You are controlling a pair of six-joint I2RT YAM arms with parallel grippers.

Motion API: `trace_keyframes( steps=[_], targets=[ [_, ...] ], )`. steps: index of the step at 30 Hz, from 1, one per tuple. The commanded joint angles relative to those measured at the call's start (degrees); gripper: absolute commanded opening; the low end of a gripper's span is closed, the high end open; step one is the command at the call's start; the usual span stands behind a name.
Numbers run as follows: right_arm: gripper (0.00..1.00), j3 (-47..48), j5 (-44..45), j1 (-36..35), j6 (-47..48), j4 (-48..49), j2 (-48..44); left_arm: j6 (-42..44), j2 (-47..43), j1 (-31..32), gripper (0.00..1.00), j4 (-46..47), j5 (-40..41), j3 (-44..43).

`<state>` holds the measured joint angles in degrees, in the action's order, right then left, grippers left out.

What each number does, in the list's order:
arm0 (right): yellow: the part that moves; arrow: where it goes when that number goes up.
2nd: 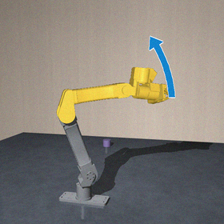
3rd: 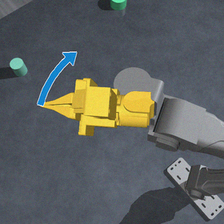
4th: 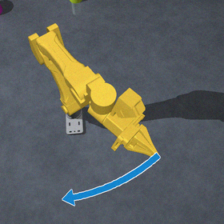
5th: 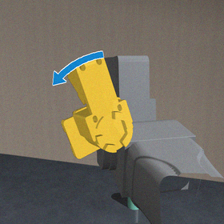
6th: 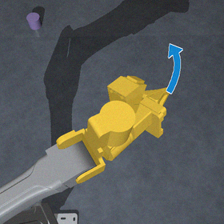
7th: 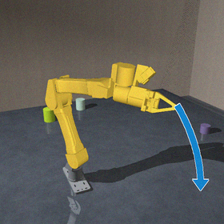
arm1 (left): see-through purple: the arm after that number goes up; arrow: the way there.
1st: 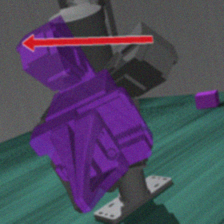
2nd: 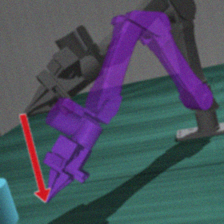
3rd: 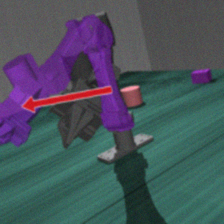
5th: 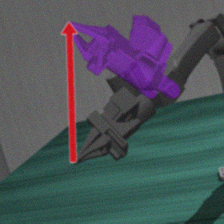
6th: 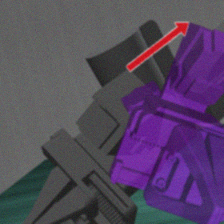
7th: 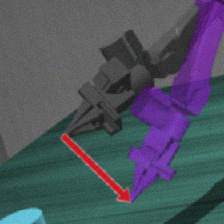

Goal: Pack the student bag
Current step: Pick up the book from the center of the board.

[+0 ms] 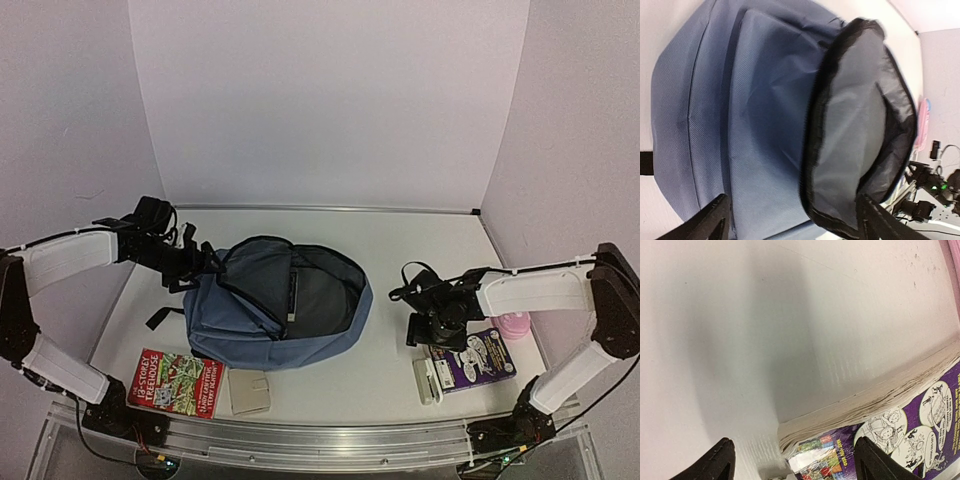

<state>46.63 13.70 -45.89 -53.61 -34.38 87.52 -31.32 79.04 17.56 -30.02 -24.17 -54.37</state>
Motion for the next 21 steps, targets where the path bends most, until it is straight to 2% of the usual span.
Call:
trace_keyframes(
  steps=[1, 7, 16, 19, 21],
  targets=[
    [0.81, 1.72, 3.26, 0.1, -1.6, -1.22, 2.11, 1.11, -6.73, -0.28, 0.91, -1.0, -0.66, -2.92],
    [0.75, 2.06, 4.22, 0.1, -1.85, -1.2, 5.57, 1.8, -9.61, -0.25, 0.94, -2.98, -0.43, -4.53],
    [0.58, 2.12, 4.13, 0.12, -2.06, -0.77, 7.59, 1.81, -11.48, -0.25, 0.95, -3.78, -0.74, -4.19],
    [0.5, 2.55, 4.02, 0.1, -1.94, -0.86, 8.17, 1.7, -12.01, -0.25, 0.95, -3.88, -0.74, -4.29],
    [0.42, 2.59, 4.2, 0.1, -1.94, -0.83, 8.1, 1.62, -12.17, -0.25, 0.95, -4.15, -0.68, -4.58]
  ],
)
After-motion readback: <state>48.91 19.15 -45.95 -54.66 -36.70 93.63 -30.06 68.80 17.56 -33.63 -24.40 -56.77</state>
